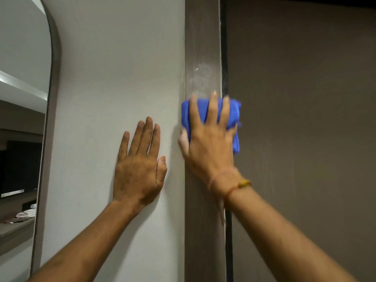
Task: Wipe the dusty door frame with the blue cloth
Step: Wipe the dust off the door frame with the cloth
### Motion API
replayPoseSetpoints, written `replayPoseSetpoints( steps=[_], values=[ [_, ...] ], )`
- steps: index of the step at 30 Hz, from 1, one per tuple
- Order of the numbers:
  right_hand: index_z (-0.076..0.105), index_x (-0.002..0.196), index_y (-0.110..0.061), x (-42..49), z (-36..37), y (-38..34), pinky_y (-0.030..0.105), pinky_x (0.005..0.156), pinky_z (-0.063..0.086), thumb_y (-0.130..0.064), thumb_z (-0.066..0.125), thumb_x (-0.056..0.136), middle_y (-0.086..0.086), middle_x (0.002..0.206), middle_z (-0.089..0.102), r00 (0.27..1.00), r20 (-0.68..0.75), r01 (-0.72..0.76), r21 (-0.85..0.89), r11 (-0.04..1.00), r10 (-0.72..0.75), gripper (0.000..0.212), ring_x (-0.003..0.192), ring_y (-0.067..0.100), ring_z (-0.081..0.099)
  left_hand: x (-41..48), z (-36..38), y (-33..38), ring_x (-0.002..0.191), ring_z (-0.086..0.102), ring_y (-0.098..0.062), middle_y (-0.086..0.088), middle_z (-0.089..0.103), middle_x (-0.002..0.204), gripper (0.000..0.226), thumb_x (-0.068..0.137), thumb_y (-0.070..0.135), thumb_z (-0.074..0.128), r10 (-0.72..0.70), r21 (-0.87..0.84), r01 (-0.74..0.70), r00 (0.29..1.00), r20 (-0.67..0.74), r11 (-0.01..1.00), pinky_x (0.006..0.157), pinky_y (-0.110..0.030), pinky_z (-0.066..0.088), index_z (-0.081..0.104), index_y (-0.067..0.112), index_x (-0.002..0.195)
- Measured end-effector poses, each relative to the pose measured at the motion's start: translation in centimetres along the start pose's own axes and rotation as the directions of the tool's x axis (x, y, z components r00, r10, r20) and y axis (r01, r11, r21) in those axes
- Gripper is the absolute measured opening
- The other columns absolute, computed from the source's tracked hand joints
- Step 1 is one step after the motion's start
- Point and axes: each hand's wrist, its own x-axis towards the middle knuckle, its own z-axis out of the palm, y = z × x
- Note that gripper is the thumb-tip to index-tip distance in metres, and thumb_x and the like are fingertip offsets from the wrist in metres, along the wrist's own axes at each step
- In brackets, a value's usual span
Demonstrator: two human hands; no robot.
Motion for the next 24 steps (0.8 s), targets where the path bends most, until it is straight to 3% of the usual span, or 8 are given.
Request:
replayPoseSetpoints(
  steps=[4,8,12,18,24],
  values=[
    [0.013,0.146,-0.023,3.7,-0.3,-0.8,0.074,0.100,0.025,-0.043,0.037,0.089,0.022,0.156,0.009,0.997,-0.044,-0.059,-0.002,0.998,0.059,0.065,0.142,0.044,0.000,0.0,0.1,-0.1,0.146,0.002,-0.025,-0.011,0.004,0.157,0.067,0.088,0.036,0.022,0.004,0.005,-0.004,1.000,-0.010,1.000,0.118,-0.047,0.008,0.005,0.010,0.148],
    [0.012,0.147,-0.022,-5.0,1.3,-0.5,0.073,0.095,0.035,-0.045,0.032,0.086,0.022,0.156,0.013,0.996,-0.056,-0.064,0.018,0.998,0.065,0.068,0.143,0.043,0.003,-0.1,0.2,0.1,0.146,0.002,-0.023,-0.010,0.004,0.158,0.066,0.089,0.035,0.022,0.000,-0.002,0.000,1.000,-0.015,1.000,0.119,-0.047,0.009,0.005,0.010,0.148],
    [0.018,0.147,-0.022,-10.7,2.0,0.2,0.071,0.090,0.041,-0.046,0.036,0.082,0.023,0.153,0.022,0.999,0.045,-0.022,-0.013,1.000,0.022,0.071,0.141,0.045,0.012,-0.1,0.1,0.1,0.146,0.002,-0.024,-0.011,0.003,0.158,0.066,0.089,0.035,0.021,0.003,-0.017,-0.003,1.000,-0.006,1.000,0.118,-0.049,0.010,0.004,0.010,0.147],
    [0.018,0.147,-0.022,-4.1,0.3,1.0,0.071,0.092,0.040,-0.048,0.033,0.083,0.023,0.153,0.023,0.997,0.049,0.054,-0.048,0.997,-0.052,0.070,0.141,0.045,0.015,1.7,-0.3,0.2,0.146,-0.004,-0.022,-0.009,-0.002,0.158,0.067,0.089,0.038,0.019,0.024,-0.030,-0.023,1.000,0.009,0.999,0.120,-0.045,0.005,-0.001,0.012,0.147],
    [0.016,0.147,-0.020,-3.0,0.5,0.3,0.068,0.096,0.036,-0.048,0.030,0.087,0.022,0.155,0.017,1.000,-0.021,-0.008,-0.032,0.999,0.007,0.067,0.142,0.043,0.009,5.4,-0.4,1.0,0.145,-0.009,-0.018,-0.009,-0.006,0.158,0.066,0.089,0.037,0.015,-0.048,-0.070,0.044,0.997,-0.056,0.997,0.120,-0.041,-0.002,-0.007,0.012,0.146]
  ],
)
